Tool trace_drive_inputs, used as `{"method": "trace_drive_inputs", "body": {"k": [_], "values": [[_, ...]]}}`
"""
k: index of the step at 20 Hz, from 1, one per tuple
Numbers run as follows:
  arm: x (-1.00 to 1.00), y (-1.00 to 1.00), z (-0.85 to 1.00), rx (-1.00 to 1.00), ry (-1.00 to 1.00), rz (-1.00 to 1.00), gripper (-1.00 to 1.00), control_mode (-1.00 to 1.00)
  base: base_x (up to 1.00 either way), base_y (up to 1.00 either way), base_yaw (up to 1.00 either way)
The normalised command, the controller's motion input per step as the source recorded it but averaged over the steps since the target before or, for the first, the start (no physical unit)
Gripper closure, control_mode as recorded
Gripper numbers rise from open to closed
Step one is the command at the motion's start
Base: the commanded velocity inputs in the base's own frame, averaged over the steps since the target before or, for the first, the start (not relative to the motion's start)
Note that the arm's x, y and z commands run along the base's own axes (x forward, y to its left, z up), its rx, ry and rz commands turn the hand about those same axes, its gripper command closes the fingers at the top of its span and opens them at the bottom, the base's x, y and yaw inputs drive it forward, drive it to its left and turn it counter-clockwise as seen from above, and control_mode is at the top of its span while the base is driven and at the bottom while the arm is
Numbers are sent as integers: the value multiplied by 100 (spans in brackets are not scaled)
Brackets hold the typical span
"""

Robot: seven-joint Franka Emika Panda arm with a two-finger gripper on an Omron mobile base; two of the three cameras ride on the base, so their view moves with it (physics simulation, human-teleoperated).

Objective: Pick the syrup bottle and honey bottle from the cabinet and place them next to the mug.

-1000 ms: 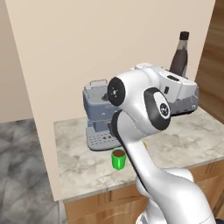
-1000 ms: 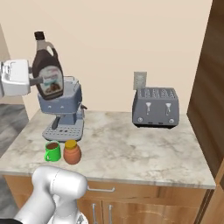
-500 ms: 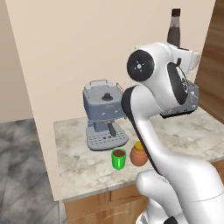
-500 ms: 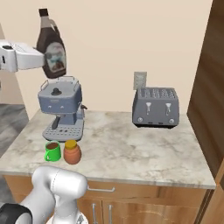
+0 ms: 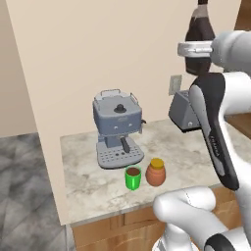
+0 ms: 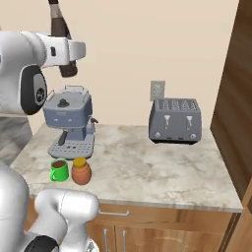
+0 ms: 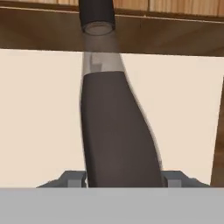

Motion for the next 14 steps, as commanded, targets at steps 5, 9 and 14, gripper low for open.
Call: {"method": "trace_drive_inputs", "body": {"k": [5, 9, 14], "values": [[5, -45, 1, 4, 5, 76, 100, -100, 0, 0, 0], [17, -19, -4, 6, 2, 60, 100, -100, 0, 0, 0], [23, -7, -1, 2, 3, 46, 100, -100, 0, 0, 0]]}}
